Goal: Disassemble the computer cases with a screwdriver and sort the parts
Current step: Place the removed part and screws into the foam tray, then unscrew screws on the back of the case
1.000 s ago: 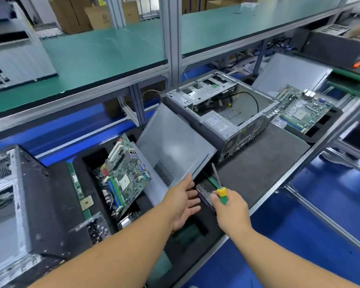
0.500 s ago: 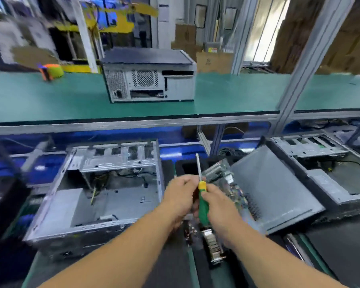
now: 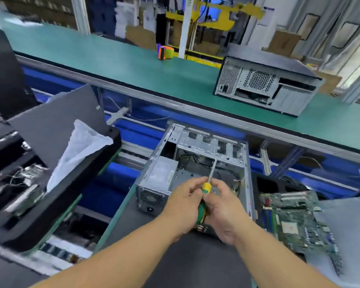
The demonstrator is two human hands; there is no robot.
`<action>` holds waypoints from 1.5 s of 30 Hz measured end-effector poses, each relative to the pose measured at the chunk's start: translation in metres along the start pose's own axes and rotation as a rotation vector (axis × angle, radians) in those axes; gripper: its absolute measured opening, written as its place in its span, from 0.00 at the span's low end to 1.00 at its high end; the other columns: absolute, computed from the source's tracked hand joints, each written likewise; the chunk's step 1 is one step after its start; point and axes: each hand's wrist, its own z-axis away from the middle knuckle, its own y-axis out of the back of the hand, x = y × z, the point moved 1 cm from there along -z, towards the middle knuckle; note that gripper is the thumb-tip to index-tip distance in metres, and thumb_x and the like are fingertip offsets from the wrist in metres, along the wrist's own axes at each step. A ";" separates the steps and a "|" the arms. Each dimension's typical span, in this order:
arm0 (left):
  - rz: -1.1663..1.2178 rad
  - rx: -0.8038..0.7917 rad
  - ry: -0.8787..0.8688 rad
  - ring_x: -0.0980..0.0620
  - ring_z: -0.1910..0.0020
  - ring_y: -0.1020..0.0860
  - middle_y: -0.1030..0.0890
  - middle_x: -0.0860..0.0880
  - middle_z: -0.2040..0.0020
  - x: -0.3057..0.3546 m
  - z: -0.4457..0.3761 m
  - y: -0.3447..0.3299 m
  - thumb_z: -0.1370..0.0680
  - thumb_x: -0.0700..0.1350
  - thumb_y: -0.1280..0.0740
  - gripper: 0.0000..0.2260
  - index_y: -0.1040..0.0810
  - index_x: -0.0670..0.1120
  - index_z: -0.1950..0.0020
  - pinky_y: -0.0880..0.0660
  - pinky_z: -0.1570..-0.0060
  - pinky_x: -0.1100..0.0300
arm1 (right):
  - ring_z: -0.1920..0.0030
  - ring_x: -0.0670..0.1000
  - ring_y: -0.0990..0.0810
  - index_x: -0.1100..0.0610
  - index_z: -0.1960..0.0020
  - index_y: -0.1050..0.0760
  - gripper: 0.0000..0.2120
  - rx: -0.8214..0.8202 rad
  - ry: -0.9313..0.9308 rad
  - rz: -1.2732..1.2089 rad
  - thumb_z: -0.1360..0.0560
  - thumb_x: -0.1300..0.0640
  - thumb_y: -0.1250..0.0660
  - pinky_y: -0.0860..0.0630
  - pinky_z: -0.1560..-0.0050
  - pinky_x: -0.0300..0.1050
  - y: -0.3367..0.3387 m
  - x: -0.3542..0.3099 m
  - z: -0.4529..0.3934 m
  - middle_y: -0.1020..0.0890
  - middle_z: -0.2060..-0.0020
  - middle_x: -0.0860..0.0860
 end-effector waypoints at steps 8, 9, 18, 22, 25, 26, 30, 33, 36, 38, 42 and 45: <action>0.047 0.266 0.201 0.57 0.59 0.16 0.17 0.52 0.51 -0.047 0.066 0.015 0.20 0.47 0.30 0.10 0.24 0.57 0.40 0.18 0.64 0.56 | 0.54 0.64 0.14 0.61 0.46 0.29 0.07 -0.024 -0.120 0.001 0.16 0.57 0.35 0.18 0.56 0.61 -0.012 0.040 0.011 0.18 0.54 0.65; 0.055 0.259 0.245 0.55 0.58 0.15 0.16 0.50 0.50 -0.051 0.074 0.013 0.20 0.48 0.29 0.09 0.24 0.56 0.41 0.17 0.64 0.54 | 0.55 0.63 0.15 0.62 0.46 0.28 0.08 -0.017 -0.126 0.027 0.16 0.56 0.34 0.19 0.57 0.59 -0.011 0.048 0.013 0.19 0.54 0.64; -0.077 0.363 0.391 0.46 0.60 0.15 0.17 0.45 0.52 -0.075 0.113 0.004 0.18 0.41 0.34 0.03 0.23 0.49 0.46 0.15 0.62 0.51 | 0.67 0.48 0.22 0.54 0.55 0.15 0.11 0.035 -0.070 0.446 0.20 0.56 0.34 0.28 0.66 0.44 0.001 0.083 0.010 0.17 0.66 0.49; -0.002 0.358 0.425 0.46 0.59 0.15 0.19 0.43 0.49 -0.072 0.117 0.017 0.17 0.41 0.35 0.03 0.24 0.48 0.45 0.15 0.62 0.52 | 0.70 0.46 0.23 0.55 0.51 0.15 0.09 -0.004 -0.051 0.468 0.19 0.55 0.34 0.27 0.70 0.40 -0.011 0.083 0.013 0.17 0.66 0.48; 0.021 0.328 0.435 0.46 0.59 0.16 0.20 0.42 0.47 -0.069 0.117 0.030 0.17 0.41 0.35 0.03 0.24 0.47 0.44 0.16 0.62 0.53 | 0.70 0.47 0.23 0.55 0.48 0.17 0.06 0.001 -0.049 0.473 0.19 0.57 0.33 0.28 0.71 0.40 -0.024 0.082 0.008 0.17 0.65 0.48; 0.027 0.318 0.439 0.46 0.60 0.16 0.20 0.41 0.47 -0.069 0.117 0.035 0.17 0.41 0.35 0.03 0.24 0.47 0.44 0.15 0.62 0.52 | 0.70 0.46 0.23 0.56 0.47 0.18 0.05 0.006 -0.055 0.466 0.19 0.58 0.32 0.28 0.71 0.40 -0.029 0.082 0.007 0.16 0.65 0.48; 0.044 0.253 0.447 0.46 0.62 0.16 0.20 0.40 0.46 -0.073 0.120 0.054 0.17 0.41 0.35 0.02 0.25 0.46 0.44 0.15 0.61 0.48 | 0.72 0.45 0.24 0.58 0.48 0.19 0.05 0.057 -0.098 0.393 0.20 0.57 0.31 0.27 0.71 0.40 -0.045 0.092 0.003 0.17 0.67 0.49; 0.051 0.210 0.400 0.48 0.63 0.17 0.20 0.41 0.47 -0.076 0.118 0.065 0.17 0.42 0.34 0.02 0.24 0.47 0.45 0.15 0.61 0.49 | 0.73 0.45 0.25 0.58 0.51 0.19 0.06 0.114 -0.078 0.343 0.20 0.55 0.30 0.27 0.72 0.39 -0.054 0.099 -0.002 0.19 0.70 0.48; 0.047 0.180 0.354 0.48 0.63 0.16 0.18 0.43 0.49 -0.076 0.112 0.072 0.18 0.42 0.33 0.02 0.23 0.47 0.45 0.15 0.62 0.50 | 0.73 0.46 0.25 0.57 0.52 0.19 0.06 0.154 -0.048 0.327 0.20 0.54 0.29 0.26 0.70 0.41 -0.058 0.100 -0.007 0.19 0.68 0.50; 0.049 0.160 0.341 0.48 0.63 0.16 0.18 0.43 0.50 -0.075 0.109 0.074 0.18 0.42 0.33 0.03 0.23 0.47 0.45 0.15 0.62 0.50 | 0.71 0.47 0.24 0.57 0.51 0.19 0.06 0.169 -0.045 0.319 0.20 0.54 0.29 0.25 0.69 0.42 -0.058 0.099 -0.008 0.18 0.66 0.51; 0.053 0.130 0.331 0.48 0.63 0.17 0.19 0.42 0.50 -0.076 0.105 0.075 0.18 0.42 0.32 0.03 0.24 0.46 0.45 0.15 0.62 0.50 | 0.67 0.50 0.24 0.60 0.48 0.18 0.07 0.203 -0.047 0.281 0.20 0.55 0.30 0.22 0.63 0.46 -0.058 0.099 -0.011 0.17 0.64 0.54; 0.064 0.122 0.326 0.48 0.63 0.16 0.19 0.42 0.50 -0.077 0.104 0.074 0.18 0.42 0.32 0.04 0.24 0.47 0.45 0.16 0.63 0.53 | 0.67 0.50 0.25 0.58 0.49 0.17 0.07 0.216 -0.046 0.266 0.20 0.55 0.29 0.23 0.62 0.47 -0.057 0.102 -0.012 0.17 0.65 0.53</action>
